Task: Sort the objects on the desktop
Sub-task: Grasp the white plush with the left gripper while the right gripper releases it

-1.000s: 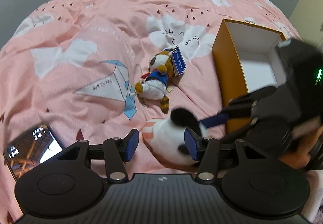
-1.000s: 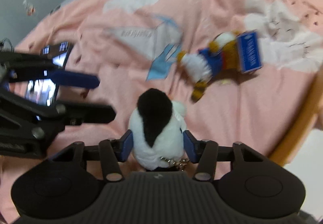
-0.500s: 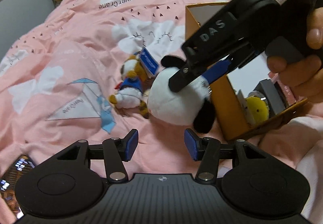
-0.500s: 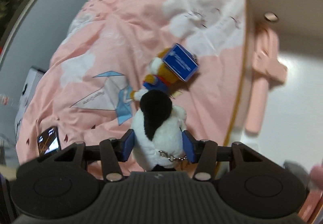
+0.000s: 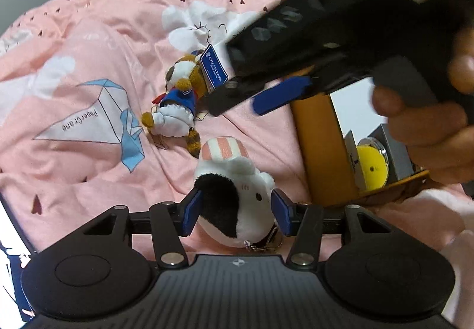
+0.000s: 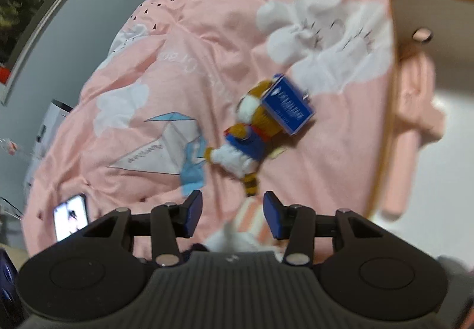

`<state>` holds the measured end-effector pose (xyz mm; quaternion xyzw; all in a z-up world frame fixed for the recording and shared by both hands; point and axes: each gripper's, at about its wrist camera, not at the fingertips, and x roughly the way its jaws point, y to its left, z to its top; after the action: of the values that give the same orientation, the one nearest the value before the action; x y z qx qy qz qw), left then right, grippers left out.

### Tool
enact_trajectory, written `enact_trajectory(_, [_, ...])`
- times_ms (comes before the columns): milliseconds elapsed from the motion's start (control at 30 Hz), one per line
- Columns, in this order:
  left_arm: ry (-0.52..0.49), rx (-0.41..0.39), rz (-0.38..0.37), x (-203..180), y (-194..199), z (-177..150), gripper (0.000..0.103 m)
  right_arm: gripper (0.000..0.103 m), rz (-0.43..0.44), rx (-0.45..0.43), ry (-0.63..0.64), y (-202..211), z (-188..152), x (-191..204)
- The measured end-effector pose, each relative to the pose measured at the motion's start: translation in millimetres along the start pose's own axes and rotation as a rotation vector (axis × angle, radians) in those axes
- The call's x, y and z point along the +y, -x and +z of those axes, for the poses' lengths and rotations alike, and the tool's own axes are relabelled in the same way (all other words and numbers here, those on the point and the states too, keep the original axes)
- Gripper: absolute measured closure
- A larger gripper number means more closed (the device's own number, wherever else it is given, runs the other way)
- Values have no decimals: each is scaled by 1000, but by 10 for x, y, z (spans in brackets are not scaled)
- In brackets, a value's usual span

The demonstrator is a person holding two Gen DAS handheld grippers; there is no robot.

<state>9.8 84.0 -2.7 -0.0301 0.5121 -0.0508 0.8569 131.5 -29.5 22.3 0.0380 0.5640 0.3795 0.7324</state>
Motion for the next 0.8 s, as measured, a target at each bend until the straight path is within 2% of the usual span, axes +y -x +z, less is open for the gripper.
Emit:
enact_trajectory(100, [75, 20, 12, 88, -60, 44, 41, 53, -38, -29, 46, 92, -59, -43])
enact_trajectory(133, [109, 20, 16, 147, -71, 59, 48, 53, -51, -40, 63, 119, -88, -49])
enact_trajectory(167, [138, 15, 16, 194, -66, 61, 63, 53, -63, -52, 79, 141, -114, -55])
enact_trajectory(267, [193, 5, -11, 330, -33, 68, 79, 53, -95, -77, 121, 186, -186, -75])
enact_trajectory(300, [198, 8, -13, 352, -31, 65, 80, 53, -101, -81, 135, 190, -199, -78])
enact_trajectory(367, [202, -3, 14, 351, -21, 56, 87, 53, -119, -88, 164, 186, -204, -74])
enact_trajectory(433, [186, -39, 54, 329, 26, 78, 91, 53, -129, -100, 176, 180, -187, -69])
enact_trajectory(533, [179, -111, 97, 325, 152, 132, 92, 53, -80, -110, 142, 164, -104, -77])
enact_trajectory(633, [174, -157, 197, 352, 244, 161, 93, 47, -52, -116, 63, 81, 14, -77])
enact_trajectory(700, [167, -150, 254, 395, 267, 155, 93, 46, -45, -113, 15, -26, 87, -72])
enact_trajectory(800, [209, -116, 274, 532, 259, 87, 93, 46, -30, -92, -42, -243, 190, -64])
